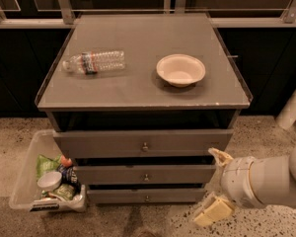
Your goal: Open middle drawer
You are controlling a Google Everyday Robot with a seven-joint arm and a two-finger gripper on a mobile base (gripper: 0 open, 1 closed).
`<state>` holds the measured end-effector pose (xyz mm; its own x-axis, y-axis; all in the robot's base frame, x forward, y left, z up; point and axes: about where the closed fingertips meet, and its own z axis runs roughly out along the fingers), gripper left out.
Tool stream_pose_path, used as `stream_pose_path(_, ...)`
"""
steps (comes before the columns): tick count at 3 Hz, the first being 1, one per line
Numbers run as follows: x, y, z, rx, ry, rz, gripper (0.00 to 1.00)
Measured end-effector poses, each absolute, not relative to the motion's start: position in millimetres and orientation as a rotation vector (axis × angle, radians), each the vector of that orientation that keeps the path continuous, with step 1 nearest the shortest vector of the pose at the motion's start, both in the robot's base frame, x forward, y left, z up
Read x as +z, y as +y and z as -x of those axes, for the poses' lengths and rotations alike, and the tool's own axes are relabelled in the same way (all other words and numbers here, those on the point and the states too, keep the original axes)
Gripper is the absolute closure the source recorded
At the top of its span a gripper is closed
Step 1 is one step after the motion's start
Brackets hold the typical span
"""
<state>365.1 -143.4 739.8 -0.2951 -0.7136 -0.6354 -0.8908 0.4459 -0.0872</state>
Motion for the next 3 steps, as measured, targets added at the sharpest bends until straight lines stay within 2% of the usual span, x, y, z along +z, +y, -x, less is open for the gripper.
stream_pose_path(2, 616, -172, -418, 0.466, 2.060, 1.143, 0.00)
stream_pose_path(3, 624, -165, -408, 0.454, 2.040, 1.156, 0.00)
